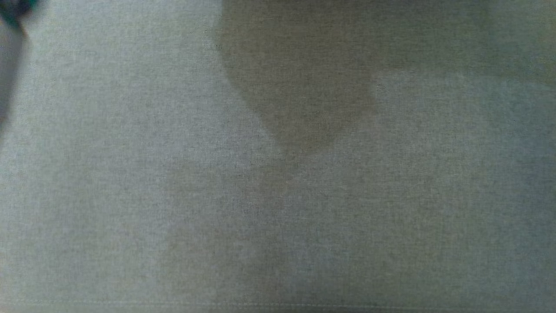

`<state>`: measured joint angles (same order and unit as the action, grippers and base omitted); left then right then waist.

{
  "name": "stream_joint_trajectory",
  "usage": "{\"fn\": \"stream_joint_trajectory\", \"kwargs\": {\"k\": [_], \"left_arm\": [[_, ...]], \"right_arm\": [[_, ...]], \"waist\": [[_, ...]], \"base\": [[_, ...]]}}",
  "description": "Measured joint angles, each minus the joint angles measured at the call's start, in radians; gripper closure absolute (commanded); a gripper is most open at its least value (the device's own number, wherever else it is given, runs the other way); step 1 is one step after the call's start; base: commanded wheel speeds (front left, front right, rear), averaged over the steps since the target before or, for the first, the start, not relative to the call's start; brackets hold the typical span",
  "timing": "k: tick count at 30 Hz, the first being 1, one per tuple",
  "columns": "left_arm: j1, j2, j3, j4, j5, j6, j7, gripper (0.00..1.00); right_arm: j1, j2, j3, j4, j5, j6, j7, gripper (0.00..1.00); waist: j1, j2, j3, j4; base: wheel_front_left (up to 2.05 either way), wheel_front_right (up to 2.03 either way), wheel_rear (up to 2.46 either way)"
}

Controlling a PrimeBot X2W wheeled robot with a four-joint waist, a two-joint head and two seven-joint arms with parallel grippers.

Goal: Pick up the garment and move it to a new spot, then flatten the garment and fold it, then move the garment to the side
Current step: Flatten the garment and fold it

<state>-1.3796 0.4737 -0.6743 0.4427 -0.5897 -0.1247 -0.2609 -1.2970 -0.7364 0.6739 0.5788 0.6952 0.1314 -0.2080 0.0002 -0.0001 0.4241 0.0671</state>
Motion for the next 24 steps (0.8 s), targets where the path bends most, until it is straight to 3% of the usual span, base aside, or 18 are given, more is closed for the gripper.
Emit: {"fn": "stream_joint_trajectory", "kwargs": {"k": [5,9,16,24], "left_arm": [[0.279,0.055,0.000,-0.153,-0.036,-0.007,0.000,1.00],[0.519,0.101,0.002,-0.260,-0.018,-0.004,0.000,1.00],[0.954,0.171,0.001,-0.420,0.014,0.099,0.002,1.00],[1.295,0.258,-0.006,-0.602,0.003,0.221,0.015,1.00]], "right_arm": [[0.185,-0.002,0.060,-0.006,0.027,0.000,-0.023,1.00],[0.364,-0.003,0.039,-0.029,0.071,0.000,-0.040,1.00],[0.756,0.013,-0.163,-0.163,0.046,0.000,-0.040,1.00],[1.194,0.103,-0.358,-0.335,-0.092,0.000,-0.040,1.00]], "waist": [[-0.0002,0.0000,-0.010,0.004],[-0.0003,0.0000,-0.047,0.003],[-0.0005,0.0001,-0.135,-0.010],[-0.0006,0.0001,-0.215,-0.040]], "base": [[0.00,0.00,0.00],[0.00,0.00,0.00],[0.00,0.00,0.00],[0.00,0.00,0.00]]}}
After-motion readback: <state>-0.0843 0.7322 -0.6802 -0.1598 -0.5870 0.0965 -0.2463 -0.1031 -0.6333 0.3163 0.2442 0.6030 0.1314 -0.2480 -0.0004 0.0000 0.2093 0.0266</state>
